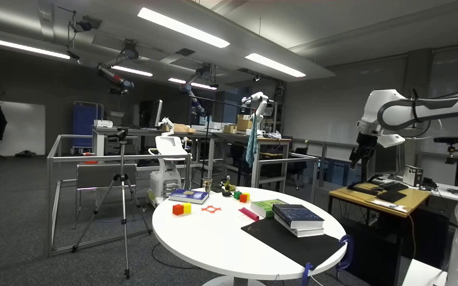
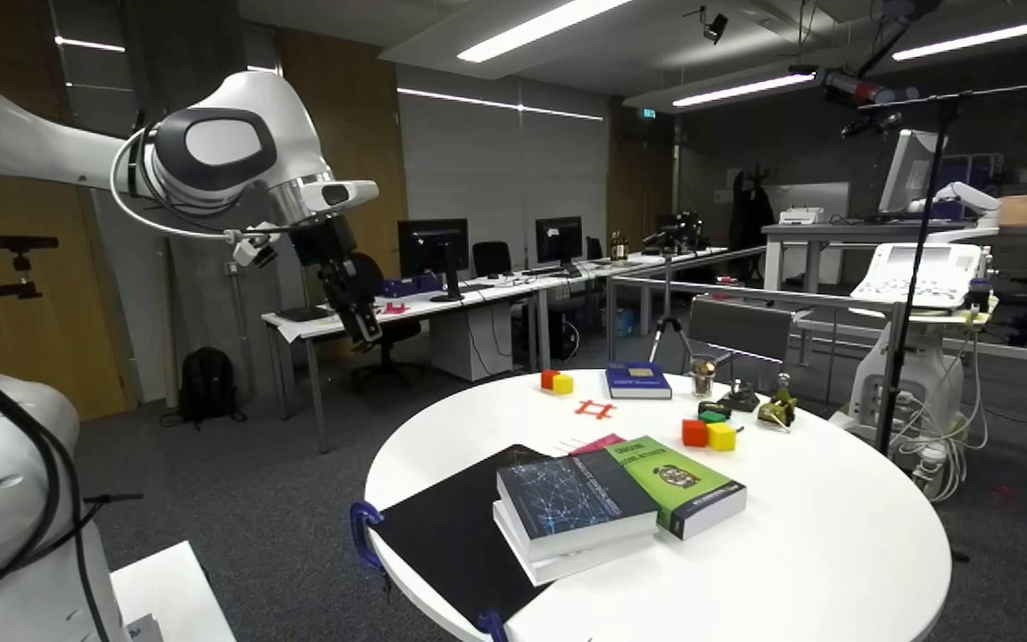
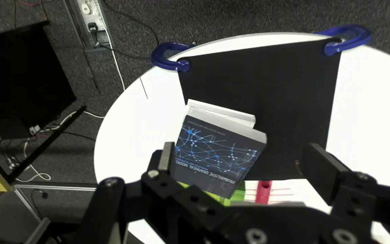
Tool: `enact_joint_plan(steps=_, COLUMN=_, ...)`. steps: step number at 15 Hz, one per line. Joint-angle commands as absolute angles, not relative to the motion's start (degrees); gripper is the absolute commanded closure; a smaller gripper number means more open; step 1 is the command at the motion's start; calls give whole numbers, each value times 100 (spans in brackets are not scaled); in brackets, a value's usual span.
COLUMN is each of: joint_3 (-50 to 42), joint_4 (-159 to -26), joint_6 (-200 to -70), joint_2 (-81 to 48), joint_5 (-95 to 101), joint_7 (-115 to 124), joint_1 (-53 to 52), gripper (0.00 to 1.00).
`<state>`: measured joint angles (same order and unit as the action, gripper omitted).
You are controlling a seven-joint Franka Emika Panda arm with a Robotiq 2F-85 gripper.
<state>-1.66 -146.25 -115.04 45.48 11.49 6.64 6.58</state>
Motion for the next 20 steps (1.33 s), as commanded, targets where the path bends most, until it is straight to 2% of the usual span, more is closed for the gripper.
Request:
enact_joint_plan(steps=1, joint_3=-152, joint_4=-14033, joint_6=-11822, joint_2=3627, joint_5=1217, joint_7=1345, joint_1=1158, gripper=0)
enact_joint_plan(steps=8, joint_3=-432, joint_4=-12706, joint_6=-11981, joint_2=1980, joint_5=1077, joint_7=2338, joint_1=1624, gripper=0)
enact_joint_plan(steps=20, joint_3=-1105, joint_4=-10947, joint_6=-11941, joint_2=-190, joint_5=710, joint_7=3615, joint_1=1563, gripper=0)
